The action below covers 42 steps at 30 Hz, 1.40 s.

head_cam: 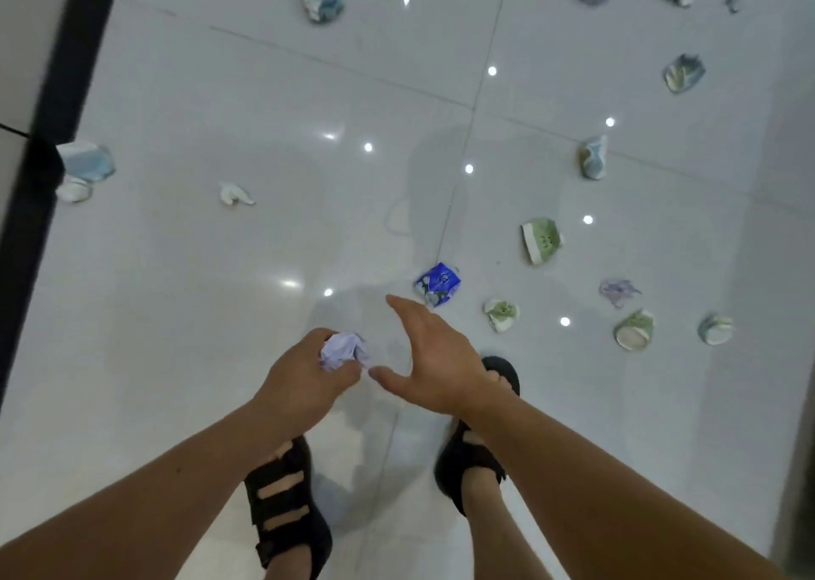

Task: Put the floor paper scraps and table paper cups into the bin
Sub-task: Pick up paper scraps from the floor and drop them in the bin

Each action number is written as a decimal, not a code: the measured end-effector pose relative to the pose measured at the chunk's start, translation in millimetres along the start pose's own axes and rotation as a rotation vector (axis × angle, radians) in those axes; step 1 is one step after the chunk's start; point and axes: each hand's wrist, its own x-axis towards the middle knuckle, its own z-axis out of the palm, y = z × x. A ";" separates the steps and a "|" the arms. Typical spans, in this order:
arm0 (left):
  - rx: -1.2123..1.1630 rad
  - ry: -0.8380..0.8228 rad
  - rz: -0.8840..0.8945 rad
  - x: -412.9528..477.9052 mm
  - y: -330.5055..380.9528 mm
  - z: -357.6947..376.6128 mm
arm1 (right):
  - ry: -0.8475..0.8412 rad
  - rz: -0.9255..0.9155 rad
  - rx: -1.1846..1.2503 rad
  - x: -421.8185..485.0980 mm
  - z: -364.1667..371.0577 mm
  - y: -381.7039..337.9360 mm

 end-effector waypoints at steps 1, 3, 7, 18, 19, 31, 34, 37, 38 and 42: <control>0.011 0.024 -0.016 11.3 -7.4 -1.3 | -0.024 0.052 -0.118 15.5 -1.5 21.0; 0.024 0.069 -0.026 36.9 -23.2 -0.4 | -0.043 0.196 -0.326 47.1 -3.9 59.1; 0.084 0.134 -0.024 85.0 -48.3 17.5 | -0.057 0.321 -0.463 100.1 13.1 105.9; 0.129 0.127 -0.016 57.2 -74.4 6.1 | -0.041 0.138 -0.387 79.7 50.8 81.4; 0.135 0.121 -0.013 45.2 -66.9 -3.6 | -0.051 0.084 -0.395 70.4 41.6 64.9; 0.056 0.265 0.149 -212.1 90.5 -142.9 | -0.042 -0.229 -0.481 -55.0 -161.4 -224.8; 0.012 0.375 0.141 -281.9 113.8 -171.7 | -0.043 -0.302 -0.518 -89.0 -202.4 -298.3; -0.002 0.448 0.124 -344.6 123.4 -184.5 | -0.079 -0.349 -0.572 -121.6 -229.8 -351.1; -0.002 0.466 0.110 -365.4 123.9 -184.8 | -0.093 -0.361 -0.593 -133.4 -237.7 -364.6; -0.052 0.577 0.032 -447.0 118.0 -169.1 | -0.144 -0.467 -0.680 -179.1 -264.8 -404.8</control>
